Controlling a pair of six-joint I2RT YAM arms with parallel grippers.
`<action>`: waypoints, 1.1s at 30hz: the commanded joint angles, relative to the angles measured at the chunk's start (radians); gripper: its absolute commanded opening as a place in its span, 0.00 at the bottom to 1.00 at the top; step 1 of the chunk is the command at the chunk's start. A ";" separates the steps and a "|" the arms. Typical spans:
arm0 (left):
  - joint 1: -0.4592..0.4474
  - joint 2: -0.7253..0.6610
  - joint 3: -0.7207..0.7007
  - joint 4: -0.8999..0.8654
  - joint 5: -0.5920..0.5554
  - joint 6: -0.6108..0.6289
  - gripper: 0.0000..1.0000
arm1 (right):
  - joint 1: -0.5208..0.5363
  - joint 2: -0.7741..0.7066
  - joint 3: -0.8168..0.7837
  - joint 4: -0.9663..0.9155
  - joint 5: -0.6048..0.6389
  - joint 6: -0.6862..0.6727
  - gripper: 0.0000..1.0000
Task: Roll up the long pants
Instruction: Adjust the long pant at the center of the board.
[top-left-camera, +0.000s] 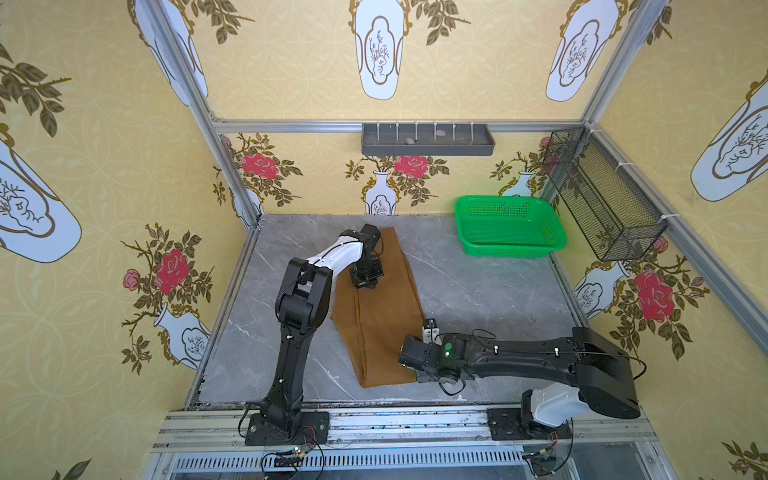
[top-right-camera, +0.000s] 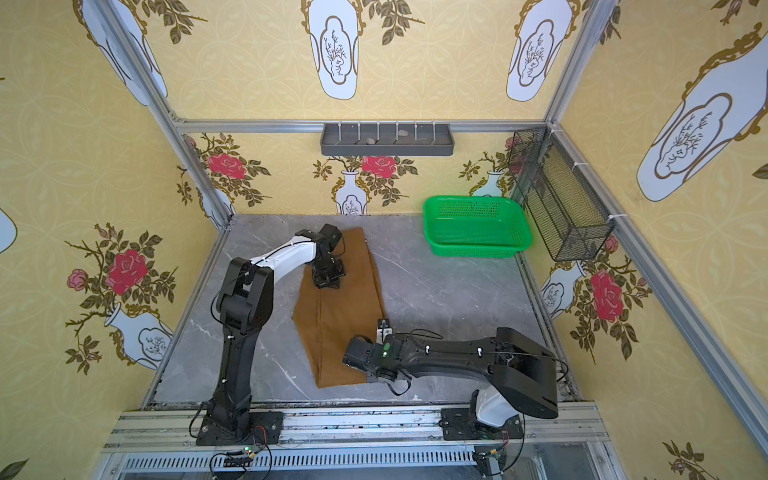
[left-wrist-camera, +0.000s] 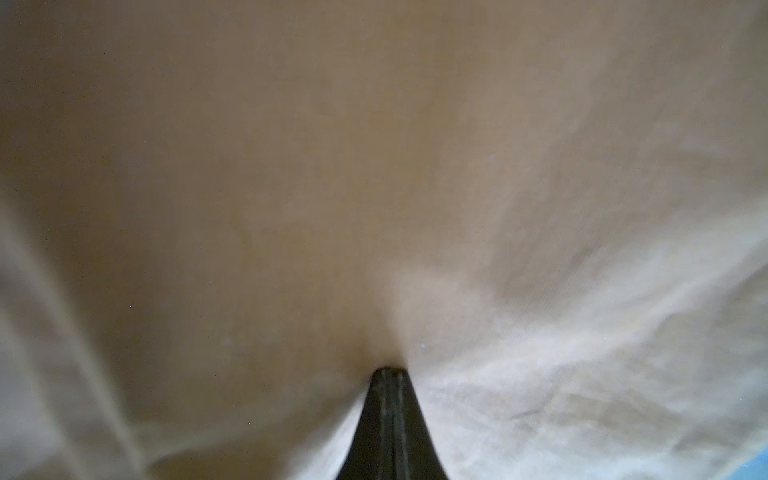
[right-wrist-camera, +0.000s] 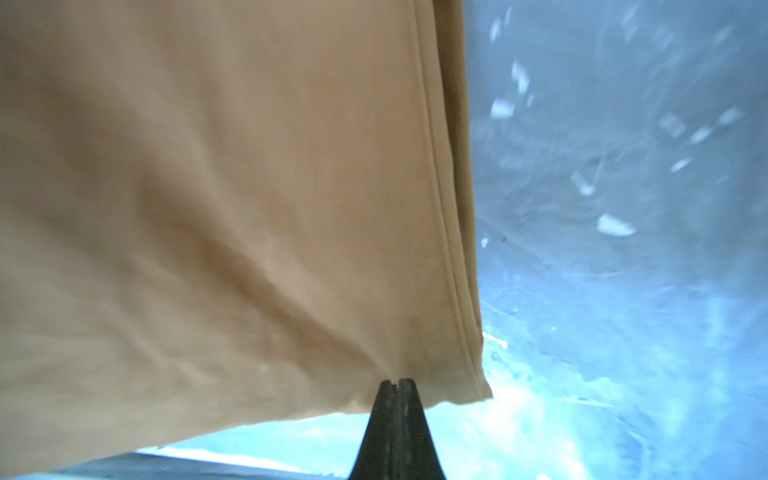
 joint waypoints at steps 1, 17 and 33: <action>0.003 -0.012 0.042 -0.065 -0.062 0.030 0.00 | 0.098 0.007 0.147 -0.223 0.260 0.026 0.00; -0.255 -0.907 -0.267 0.000 -0.405 -0.055 0.00 | 0.338 0.010 0.775 -0.514 1.122 0.035 0.97; -0.293 -1.477 -0.890 0.160 -0.225 -0.345 0.09 | 0.542 0.118 0.309 -0.786 0.160 -0.050 0.98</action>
